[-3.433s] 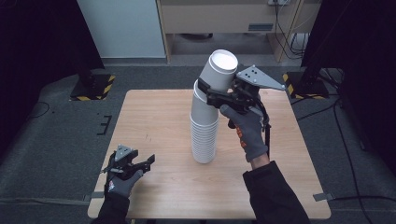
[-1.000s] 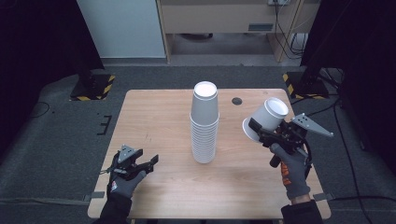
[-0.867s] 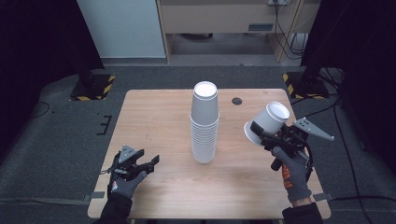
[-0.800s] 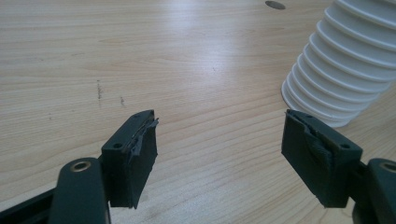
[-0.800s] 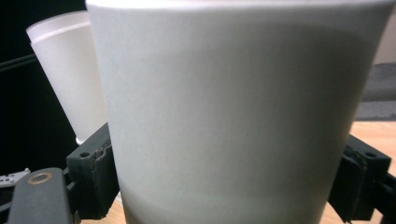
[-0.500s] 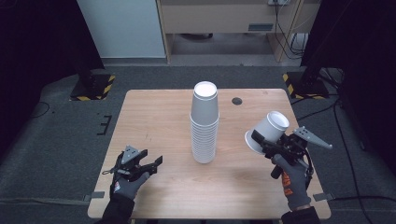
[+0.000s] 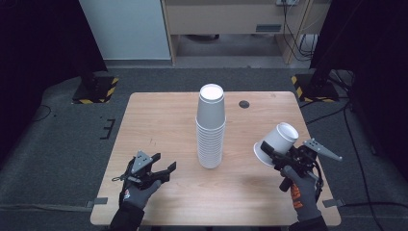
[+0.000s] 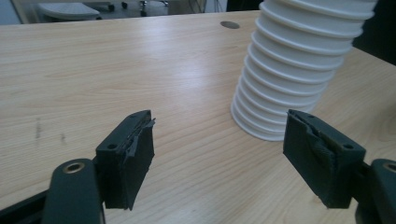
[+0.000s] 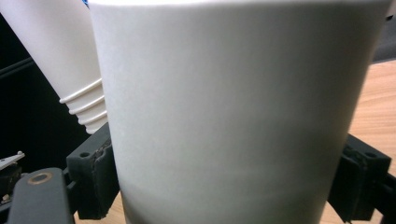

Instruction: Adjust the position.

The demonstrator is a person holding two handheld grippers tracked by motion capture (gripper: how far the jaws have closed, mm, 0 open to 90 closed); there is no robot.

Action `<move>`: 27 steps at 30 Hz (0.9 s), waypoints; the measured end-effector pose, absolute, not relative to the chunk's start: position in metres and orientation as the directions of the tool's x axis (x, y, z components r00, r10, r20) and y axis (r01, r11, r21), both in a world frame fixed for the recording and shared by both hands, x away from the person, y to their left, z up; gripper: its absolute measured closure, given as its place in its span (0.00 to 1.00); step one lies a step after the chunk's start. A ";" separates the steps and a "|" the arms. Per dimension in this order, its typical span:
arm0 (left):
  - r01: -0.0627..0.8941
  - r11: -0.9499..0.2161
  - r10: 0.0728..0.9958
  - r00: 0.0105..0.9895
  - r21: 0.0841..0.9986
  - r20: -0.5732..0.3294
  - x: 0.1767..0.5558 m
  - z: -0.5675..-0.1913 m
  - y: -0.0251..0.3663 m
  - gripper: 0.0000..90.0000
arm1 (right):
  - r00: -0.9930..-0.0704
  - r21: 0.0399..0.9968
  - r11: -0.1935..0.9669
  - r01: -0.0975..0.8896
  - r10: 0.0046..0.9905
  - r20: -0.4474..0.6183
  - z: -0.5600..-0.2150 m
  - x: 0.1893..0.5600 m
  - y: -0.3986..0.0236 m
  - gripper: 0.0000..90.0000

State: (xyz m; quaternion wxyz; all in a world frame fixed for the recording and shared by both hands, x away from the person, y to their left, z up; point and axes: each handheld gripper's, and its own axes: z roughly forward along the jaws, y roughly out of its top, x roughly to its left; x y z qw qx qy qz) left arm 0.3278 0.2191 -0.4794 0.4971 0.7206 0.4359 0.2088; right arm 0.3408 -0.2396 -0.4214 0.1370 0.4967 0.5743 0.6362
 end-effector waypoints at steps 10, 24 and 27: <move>0.394 -0.165 0.808 0.579 0.904 -0.105 0.323 -0.477 0.202 0.33 | -0.466 0.845 -0.308 0.438 0.726 0.506 -0.434 0.341 -0.232 0.16; 0.354 -0.171 0.770 0.630 0.919 -0.100 0.317 -0.472 0.174 0.35 | -0.446 0.794 -0.378 0.475 0.675 0.588 -0.443 0.341 -0.227 0.16; 0.349 -0.170 0.759 0.643 0.922 -0.103 0.316 -0.471 0.167 0.35 | -0.442 0.790 -0.389 0.473 0.671 0.595 -0.443 0.340 -0.228 0.16</move>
